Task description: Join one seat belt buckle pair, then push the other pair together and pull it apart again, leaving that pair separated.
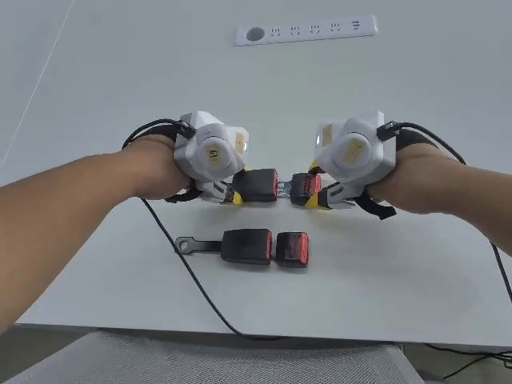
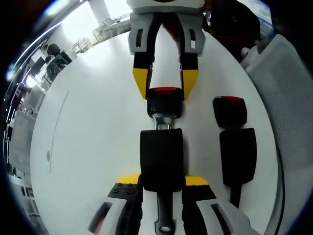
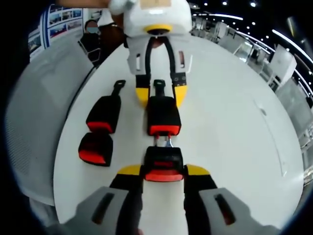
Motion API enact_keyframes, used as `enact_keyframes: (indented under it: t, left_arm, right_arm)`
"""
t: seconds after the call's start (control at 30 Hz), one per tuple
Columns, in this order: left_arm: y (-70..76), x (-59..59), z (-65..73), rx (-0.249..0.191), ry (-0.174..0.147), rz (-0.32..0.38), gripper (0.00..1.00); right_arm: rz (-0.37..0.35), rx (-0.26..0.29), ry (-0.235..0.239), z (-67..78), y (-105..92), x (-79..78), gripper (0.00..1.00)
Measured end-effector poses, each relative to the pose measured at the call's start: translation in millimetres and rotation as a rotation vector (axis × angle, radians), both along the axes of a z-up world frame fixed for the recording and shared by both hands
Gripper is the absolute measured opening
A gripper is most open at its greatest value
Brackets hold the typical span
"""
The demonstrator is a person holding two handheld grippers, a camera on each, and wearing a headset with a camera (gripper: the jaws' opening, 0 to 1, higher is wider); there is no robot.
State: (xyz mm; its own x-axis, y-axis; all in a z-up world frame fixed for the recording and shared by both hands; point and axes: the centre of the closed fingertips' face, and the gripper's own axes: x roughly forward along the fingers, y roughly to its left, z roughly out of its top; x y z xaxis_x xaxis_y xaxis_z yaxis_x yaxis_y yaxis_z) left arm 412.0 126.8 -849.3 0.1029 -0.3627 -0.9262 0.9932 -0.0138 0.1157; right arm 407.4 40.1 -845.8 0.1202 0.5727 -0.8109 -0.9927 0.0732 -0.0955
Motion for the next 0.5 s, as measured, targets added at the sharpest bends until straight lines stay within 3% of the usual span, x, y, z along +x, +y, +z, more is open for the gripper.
enact_keyframes:
  t: [0.5]
  left_arm:
    - [-1.8,-0.5,-0.4,0.009,0.002,-0.004,0.30]
  right_arm:
    - [0.006,-0.012,0.011,-1.5,5.0,3.0,0.27]
